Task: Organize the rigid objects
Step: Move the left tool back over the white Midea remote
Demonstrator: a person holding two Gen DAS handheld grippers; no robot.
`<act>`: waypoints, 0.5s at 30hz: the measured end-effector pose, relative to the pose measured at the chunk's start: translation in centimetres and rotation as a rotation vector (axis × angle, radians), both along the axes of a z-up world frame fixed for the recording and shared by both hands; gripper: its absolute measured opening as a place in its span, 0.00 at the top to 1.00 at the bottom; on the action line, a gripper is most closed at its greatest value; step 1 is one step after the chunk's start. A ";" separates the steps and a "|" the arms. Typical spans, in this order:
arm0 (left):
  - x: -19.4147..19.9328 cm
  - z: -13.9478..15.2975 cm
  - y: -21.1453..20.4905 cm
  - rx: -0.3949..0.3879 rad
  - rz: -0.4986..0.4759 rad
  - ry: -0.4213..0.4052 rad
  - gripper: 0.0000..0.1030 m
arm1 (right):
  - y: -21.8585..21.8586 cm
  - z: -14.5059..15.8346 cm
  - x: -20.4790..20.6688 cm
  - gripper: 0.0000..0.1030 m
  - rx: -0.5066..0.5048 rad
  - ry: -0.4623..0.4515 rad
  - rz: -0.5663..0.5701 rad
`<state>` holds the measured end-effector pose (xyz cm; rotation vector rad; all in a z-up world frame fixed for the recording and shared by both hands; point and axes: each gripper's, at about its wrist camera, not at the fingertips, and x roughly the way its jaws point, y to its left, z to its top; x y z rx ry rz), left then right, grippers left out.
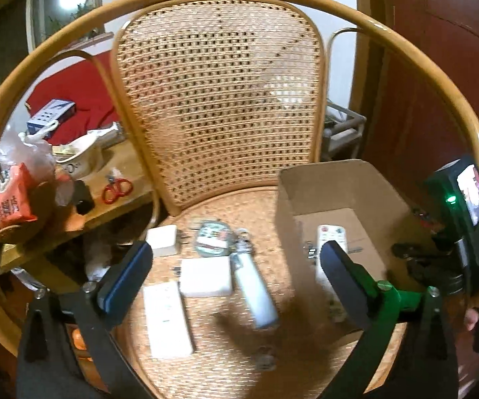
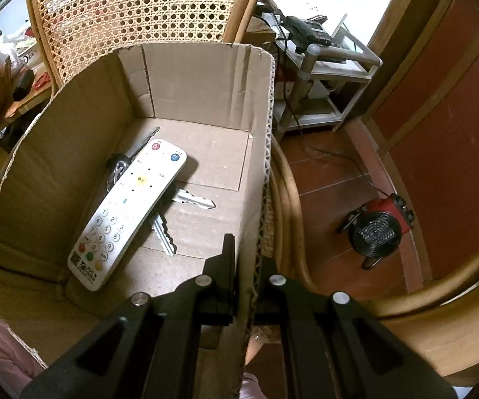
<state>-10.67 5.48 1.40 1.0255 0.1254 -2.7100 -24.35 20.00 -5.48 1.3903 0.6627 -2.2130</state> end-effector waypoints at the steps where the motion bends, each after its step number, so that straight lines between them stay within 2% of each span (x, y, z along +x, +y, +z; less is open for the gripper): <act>1: 0.1 -0.2 -0.4 -0.008 0.010 -0.003 0.02 | -0.2 -0.1 0.1 0.93 0.003 0.001 0.001; 15: 0.2 -3.9 -4.1 -0.028 0.085 -0.143 0.01 | 0.0 0.0 -0.1 0.93 0.003 0.001 0.003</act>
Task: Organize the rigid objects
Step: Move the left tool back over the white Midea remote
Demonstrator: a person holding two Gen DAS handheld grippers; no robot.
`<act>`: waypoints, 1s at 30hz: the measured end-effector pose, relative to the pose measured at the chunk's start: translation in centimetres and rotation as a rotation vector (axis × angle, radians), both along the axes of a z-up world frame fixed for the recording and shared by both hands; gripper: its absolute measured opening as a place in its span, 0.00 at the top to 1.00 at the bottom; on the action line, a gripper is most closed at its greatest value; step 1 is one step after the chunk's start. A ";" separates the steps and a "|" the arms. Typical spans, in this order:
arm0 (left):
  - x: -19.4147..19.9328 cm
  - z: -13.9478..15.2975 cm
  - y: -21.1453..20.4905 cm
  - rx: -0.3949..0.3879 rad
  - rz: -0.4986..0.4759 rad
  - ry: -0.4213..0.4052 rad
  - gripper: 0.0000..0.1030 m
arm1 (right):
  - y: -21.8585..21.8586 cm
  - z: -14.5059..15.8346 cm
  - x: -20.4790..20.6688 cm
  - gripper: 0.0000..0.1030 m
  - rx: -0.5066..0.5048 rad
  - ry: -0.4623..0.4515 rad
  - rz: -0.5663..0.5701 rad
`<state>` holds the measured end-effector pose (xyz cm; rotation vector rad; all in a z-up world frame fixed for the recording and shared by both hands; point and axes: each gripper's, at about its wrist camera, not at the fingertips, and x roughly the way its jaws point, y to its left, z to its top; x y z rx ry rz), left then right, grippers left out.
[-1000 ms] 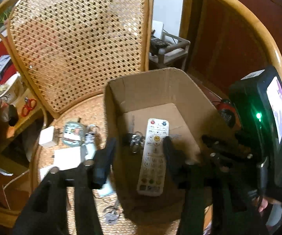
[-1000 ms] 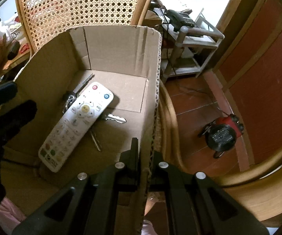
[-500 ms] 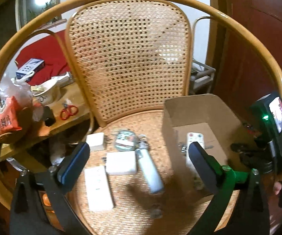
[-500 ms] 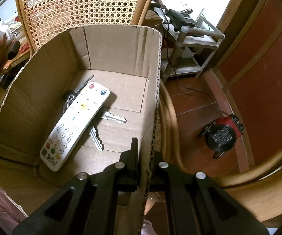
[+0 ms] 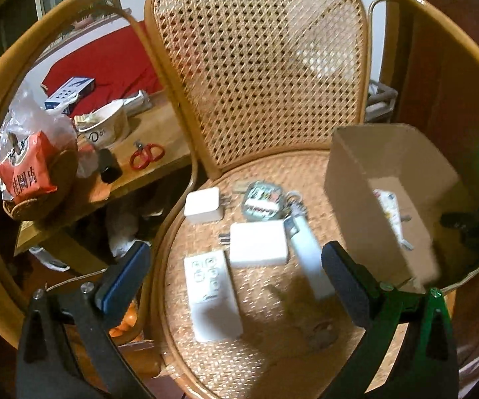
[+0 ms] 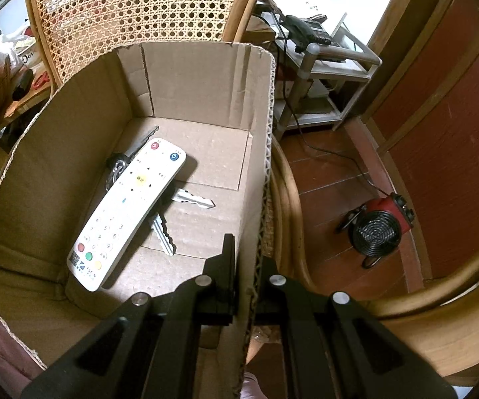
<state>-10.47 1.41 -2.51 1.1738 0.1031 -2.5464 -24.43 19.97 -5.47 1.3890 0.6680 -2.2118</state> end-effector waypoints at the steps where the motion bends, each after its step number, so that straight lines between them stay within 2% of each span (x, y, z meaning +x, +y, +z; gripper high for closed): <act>1: -0.1 -0.4 -0.1 -0.014 0.012 -0.014 0.01 | 0.0 0.0 0.0 0.93 0.000 0.000 0.000; 16: -2.2 -6.8 -2.4 -0.013 0.046 -0.218 0.01 | -0.1 -0.1 -0.1 0.93 0.000 0.001 -0.002; 18: -2.1 -7.1 -2.6 0.003 0.020 -0.212 0.01 | 0.1 0.0 -0.1 0.93 0.003 0.004 0.003; 21: -2.1 -7.7 -3.3 0.032 0.045 -0.227 0.01 | 0.4 0.0 -0.2 0.93 0.008 0.008 0.004; 27: -1.9 -9.6 -4.2 0.137 0.045 -0.278 0.02 | 0.6 0.1 -0.2 0.93 0.007 0.006 -0.004; 30: -1.7 -10.0 -4.0 0.143 0.044 -0.290 0.02 | 0.6 0.2 -0.1 0.93 0.014 0.012 -0.002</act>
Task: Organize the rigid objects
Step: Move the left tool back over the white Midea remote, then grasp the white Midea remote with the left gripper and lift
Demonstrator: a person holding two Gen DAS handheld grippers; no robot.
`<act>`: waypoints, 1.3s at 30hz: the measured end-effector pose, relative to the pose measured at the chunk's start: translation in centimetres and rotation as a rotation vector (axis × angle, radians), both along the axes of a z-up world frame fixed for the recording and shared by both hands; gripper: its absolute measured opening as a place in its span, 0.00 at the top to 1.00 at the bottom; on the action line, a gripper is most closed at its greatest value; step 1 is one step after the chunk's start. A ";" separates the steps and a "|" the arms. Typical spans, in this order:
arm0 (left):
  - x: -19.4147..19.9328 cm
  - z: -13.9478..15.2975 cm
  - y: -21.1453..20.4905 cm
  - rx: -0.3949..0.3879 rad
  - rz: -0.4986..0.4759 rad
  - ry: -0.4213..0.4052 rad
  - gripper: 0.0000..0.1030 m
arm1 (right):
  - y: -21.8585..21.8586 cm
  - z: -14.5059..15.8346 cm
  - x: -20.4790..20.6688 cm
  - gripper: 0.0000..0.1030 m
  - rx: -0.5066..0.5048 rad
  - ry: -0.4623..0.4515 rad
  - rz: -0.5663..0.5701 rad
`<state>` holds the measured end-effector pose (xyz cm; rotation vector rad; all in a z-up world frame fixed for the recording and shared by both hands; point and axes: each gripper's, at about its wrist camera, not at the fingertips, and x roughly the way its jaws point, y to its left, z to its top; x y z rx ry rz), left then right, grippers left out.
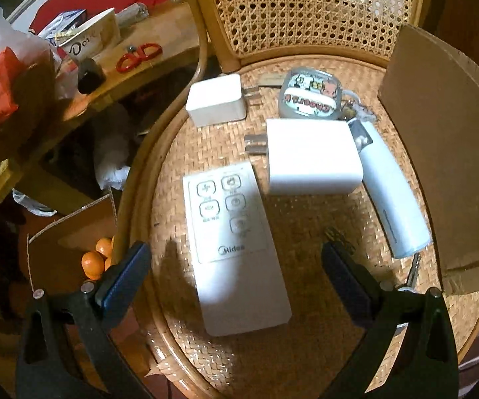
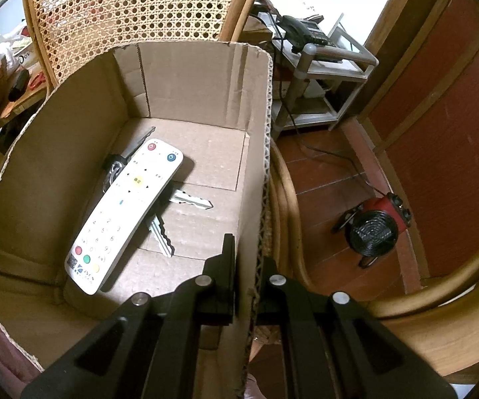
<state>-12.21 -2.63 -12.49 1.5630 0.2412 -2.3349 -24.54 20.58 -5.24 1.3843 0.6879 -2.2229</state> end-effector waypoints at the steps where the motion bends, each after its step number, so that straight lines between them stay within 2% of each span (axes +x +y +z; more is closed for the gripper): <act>1: 0.0 -0.1 0.0 0.006 0.000 -0.003 0.02 | 0.0 0.0 0.0 0.93 0.002 0.002 0.000; 2: 0.1 -0.3 0.1 0.013 0.001 -0.006 0.02 | -0.1 0.0 0.0 0.93 0.003 0.002 0.002; 5: 0.2 -0.4 0.1 0.079 -0.015 0.008 0.12 | 0.0 0.0 0.0 0.93 0.000 -0.001 -0.001; 7: 0.2 -0.5 -0.2 0.122 -0.009 0.011 0.13 | 0.1 0.1 0.0 0.93 -0.002 -0.004 -0.004; 13: 0.2 -0.4 -0.8 0.130 0.039 0.008 0.14 | 0.1 0.1 -0.1 0.93 0.001 0.001 0.000; 19: 0.5 -0.4 -0.8 0.132 0.042 0.014 0.16 | 0.1 0.1 -0.1 0.93 0.006 0.005 0.001; 22: 0.7 -0.2 -1.0 0.125 0.051 0.029 0.29 | 0.1 0.0 -0.1 0.93 0.006 0.005 -0.001; 24: 0.7 0.0 -1.1 0.118 0.050 0.037 0.43 | 0.0 0.0 0.0 0.93 0.006 0.005 0.001; 26: 0.8 0.1 -1.3 0.112 0.050 0.041 0.52 | 0.0 0.0 -0.1 0.93 0.007 0.006 0.001; 32: 0.9 0.2 -1.2 0.109 0.046 0.047 0.53 | 0.0 0.0 -0.1 0.93 0.007 0.005 0.002; 37: 1.1 0.5 -1.5 0.159 0.059 0.067 0.53 | 0.0 0.0 -0.1 0.93 0.006 0.005 0.003; 39: 1.1 0.7 -1.3 0.152 0.054 0.074 0.53 | 0.0 0.0 -0.1 0.93 0.006 0.005 0.003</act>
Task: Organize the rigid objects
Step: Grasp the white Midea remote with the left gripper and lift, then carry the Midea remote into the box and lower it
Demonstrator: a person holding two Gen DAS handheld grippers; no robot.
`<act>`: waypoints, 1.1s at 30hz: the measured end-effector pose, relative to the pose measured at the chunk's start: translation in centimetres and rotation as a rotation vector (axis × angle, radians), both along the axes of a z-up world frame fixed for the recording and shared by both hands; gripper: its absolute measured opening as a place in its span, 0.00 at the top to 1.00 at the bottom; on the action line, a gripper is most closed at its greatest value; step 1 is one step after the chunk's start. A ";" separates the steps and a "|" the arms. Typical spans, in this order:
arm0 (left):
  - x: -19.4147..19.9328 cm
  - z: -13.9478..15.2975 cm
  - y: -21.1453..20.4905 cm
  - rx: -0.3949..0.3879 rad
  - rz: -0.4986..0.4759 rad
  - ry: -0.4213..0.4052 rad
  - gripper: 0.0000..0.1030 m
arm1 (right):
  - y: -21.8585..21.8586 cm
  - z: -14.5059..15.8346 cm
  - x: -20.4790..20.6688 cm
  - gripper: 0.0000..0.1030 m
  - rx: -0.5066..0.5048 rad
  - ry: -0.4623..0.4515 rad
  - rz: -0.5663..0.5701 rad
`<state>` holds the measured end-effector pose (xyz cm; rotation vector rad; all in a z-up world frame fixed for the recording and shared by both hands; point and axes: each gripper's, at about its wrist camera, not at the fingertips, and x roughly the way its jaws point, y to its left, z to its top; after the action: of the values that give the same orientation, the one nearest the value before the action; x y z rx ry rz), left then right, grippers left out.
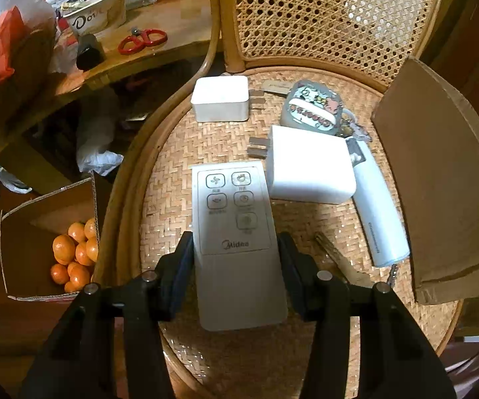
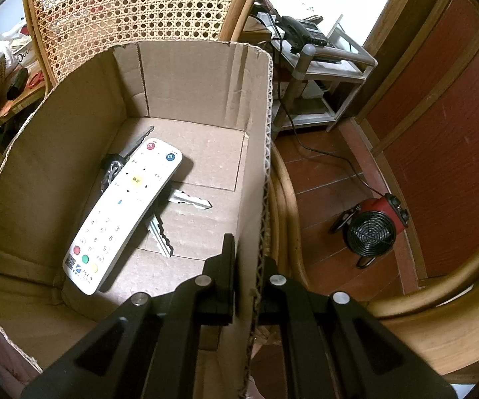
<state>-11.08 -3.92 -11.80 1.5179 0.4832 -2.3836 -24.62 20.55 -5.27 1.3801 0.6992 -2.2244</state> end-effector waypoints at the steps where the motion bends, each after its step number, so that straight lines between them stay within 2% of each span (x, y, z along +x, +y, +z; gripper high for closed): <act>1: 0.0 0.2 0.2 -0.015 -0.004 0.005 0.53 | 0.0 0.0 0.0 0.93 0.000 0.000 0.000; 7: 0.4 1.7 1.1 -0.102 -0.017 0.044 0.53 | 0.0 0.0 0.0 0.93 0.001 0.001 0.000; 12: 0.8 3.1 1.1 -0.119 -0.006 0.089 0.53 | -0.1 0.0 0.0 0.93 0.000 0.000 -0.001; 17: 1.6 5.4 1.7 -0.177 0.003 0.150 0.53 | -0.1 0.0 0.0 0.93 0.001 0.001 0.000; 21: 2.3 7.4 2.2 -0.180 -0.007 0.212 0.53 | 0.0 0.0 0.0 0.93 0.002 0.001 0.001; 28: 3.0 11.2 4.7 -0.334 -0.030 0.307 0.53 | -0.2 0.0 0.1 0.93 0.010 0.009 0.004; 33: 3.0 13.4 5.9 -0.351 -0.024 0.371 0.53 | -0.3 0.0 0.1 0.93 0.007 0.005 0.005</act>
<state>-8.10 1.96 1.61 0.9431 0.1062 -2.6055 -24.53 20.28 -5.27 1.3751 0.7124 -2.2250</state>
